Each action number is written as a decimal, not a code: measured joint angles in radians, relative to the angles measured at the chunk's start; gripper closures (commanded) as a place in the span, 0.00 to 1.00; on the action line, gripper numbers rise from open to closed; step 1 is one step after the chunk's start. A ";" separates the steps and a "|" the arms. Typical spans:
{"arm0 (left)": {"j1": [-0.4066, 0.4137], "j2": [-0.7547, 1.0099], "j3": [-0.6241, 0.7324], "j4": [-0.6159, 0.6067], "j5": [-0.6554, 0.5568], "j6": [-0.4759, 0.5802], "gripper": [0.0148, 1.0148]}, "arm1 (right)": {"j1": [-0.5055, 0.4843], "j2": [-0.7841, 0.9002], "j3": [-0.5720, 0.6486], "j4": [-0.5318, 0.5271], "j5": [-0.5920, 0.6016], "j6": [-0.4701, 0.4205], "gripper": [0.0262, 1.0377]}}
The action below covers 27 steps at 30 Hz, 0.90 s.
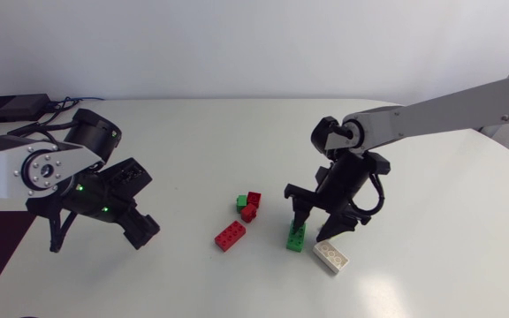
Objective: Sort duplo bricks by size, large to the right and small to the left
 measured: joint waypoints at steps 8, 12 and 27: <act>-0.004 -0.002 0.000 0.000 0.000 0.000 0.04 | 0.187 0.060 0.213 -0.053 -0.008 0.000 0.03; -0.006 -0.002 0.000 0.000 0.000 0.000 0.04 | 0.214 0.145 0.304 -0.057 -0.007 0.000 0.03; -0.006 -0.005 -0.013 0.000 0.000 0.000 0.04 | 0.142 0.354 0.541 -0.100 0.068 -0.012 0.27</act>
